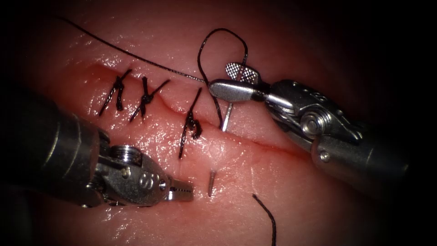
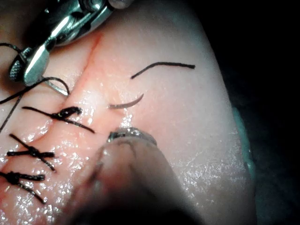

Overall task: Wound Closure
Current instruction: Throw the needle through the bottom half of the incision with the right gripper

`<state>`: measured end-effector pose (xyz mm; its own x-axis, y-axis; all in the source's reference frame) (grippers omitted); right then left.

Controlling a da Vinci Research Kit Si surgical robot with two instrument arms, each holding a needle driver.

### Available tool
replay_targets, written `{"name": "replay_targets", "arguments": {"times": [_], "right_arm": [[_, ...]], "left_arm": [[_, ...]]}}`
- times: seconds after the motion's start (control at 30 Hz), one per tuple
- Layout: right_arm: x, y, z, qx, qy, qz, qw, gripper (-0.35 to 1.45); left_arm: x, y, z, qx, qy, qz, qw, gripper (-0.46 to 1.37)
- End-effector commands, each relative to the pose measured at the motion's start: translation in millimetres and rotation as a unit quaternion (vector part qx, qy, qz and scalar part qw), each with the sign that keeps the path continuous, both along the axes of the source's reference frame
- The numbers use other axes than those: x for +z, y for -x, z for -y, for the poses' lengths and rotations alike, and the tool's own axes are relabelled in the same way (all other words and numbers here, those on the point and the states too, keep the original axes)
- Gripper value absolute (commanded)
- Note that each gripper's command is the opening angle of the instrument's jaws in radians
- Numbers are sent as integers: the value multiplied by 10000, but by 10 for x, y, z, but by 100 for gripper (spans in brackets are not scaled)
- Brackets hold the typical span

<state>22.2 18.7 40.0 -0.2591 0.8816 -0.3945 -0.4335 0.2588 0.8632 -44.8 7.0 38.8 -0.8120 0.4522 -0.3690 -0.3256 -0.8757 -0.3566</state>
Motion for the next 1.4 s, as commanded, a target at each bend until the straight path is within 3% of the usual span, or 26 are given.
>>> {"name": "replay_targets", "arguments": {"times": [0.03, 0.2, 0.33, 0.6, 0.87, 1.4], "right_arm": [[-2, 3, 1, 40, 11, 35, 10000, -35], [-9, 9, 4, -53, -93, 163, 9998, -35], [-13, 6, 10, -58, -610, 178, 9980, -35], [-11, -1, 24, -283, -1463, -82, 9888, -35], [-8, -15, 61, -644, -2131, -455, 9738, -35], [-42, -36, 106, -966, -2651, -759, 9564, -35]], "left_arm": [[0, 0, 0, 14, -25, 16, 10000, -26], [0, 0, 0, 13, -25, 16, 10000, -26], [0, 1, 0, 11, -25, 14, 10000, -26], [0, 1, 0, 10, -25, 14, 10000, -26], [1, 1, -1, 5, -20, 27, 10000, -26], [1, 1, -3, -35, -12, 19, 10000, -26]]}}
